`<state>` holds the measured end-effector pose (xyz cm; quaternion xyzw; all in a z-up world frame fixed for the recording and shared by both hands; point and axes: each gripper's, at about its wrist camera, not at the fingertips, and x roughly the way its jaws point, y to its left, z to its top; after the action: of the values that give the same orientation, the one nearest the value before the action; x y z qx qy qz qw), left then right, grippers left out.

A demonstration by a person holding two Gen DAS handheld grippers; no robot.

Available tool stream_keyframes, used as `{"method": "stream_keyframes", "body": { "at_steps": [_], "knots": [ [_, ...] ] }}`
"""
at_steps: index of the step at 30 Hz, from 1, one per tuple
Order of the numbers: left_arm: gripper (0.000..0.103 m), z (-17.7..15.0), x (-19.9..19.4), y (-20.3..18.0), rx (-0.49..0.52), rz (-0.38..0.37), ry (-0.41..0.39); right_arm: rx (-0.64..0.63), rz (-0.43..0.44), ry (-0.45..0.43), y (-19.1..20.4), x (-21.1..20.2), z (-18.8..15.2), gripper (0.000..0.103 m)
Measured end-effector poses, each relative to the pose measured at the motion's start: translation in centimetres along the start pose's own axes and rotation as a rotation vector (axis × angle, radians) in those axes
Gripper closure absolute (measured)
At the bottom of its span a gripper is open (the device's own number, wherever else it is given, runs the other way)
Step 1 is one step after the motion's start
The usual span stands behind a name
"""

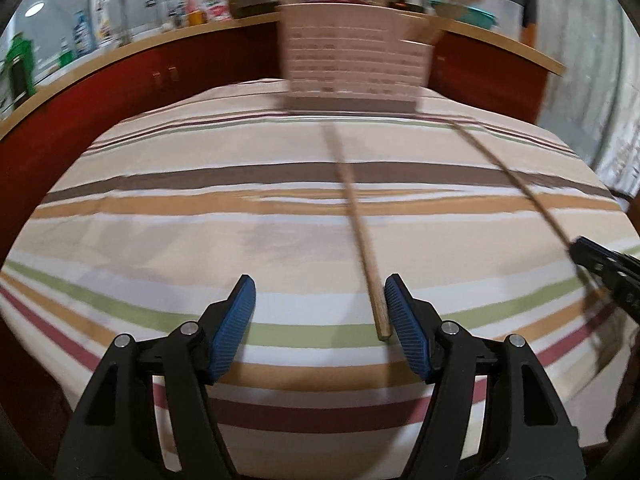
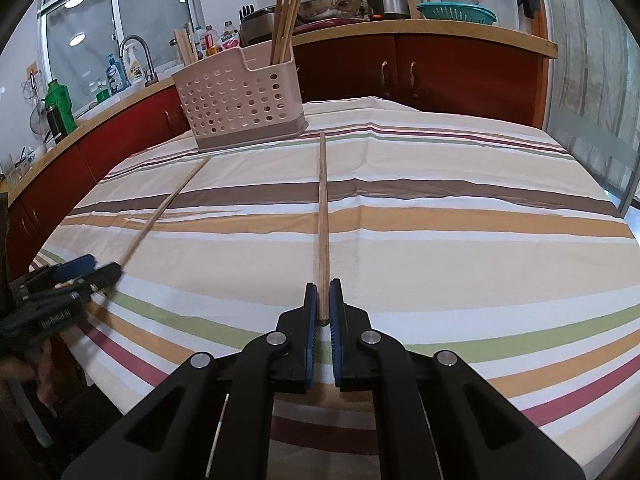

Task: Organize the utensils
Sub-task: 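Close the right gripper on a chopstick while the left gripper grasps another, then lift both held chopsticks upright and carry them over the beige caddy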

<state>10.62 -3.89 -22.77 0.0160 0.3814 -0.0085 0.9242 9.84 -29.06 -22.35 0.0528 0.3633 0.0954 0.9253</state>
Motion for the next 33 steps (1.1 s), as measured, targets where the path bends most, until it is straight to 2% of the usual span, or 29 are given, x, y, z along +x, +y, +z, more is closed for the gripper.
{"method": "stream_keyframes", "body": {
  "at_steps": [5, 9, 14, 21, 27, 33],
  "knots": [
    [0.036, 0.2, 0.3, 4.4, -0.051, 0.047, -0.007, -0.018, -0.012, -0.004, 1.0, 0.4, 0.3, 0.096],
    [0.037, 0.4, 0.4, 5.7, -0.042, 0.011, -0.01, -0.014, -0.02, -0.01, 1.5, 0.7, 0.4, 0.096],
    [0.039, 0.3, 0.6, 4.7, 0.025, -0.044, -0.031, -0.001, -0.028, -0.022, 1.7, 0.9, 0.4, 0.096],
    [0.069, 0.3, 0.6, 3.7, 0.074, -0.106, -0.057, 0.016, -0.039, -0.048, 1.8, 0.7, 0.0, 0.095],
    [0.09, -0.1, 0.3, 3.3, 0.098, -0.143, -0.076, 0.017, -0.037, -0.077, 1.8, 0.5, -0.4, 0.095],
    [0.093, -0.2, 0.3, 3.4, 0.086, -0.164, -0.085, 0.017, -0.024, -0.093, 1.7, 0.4, -0.6, 0.096]
  ]
}}
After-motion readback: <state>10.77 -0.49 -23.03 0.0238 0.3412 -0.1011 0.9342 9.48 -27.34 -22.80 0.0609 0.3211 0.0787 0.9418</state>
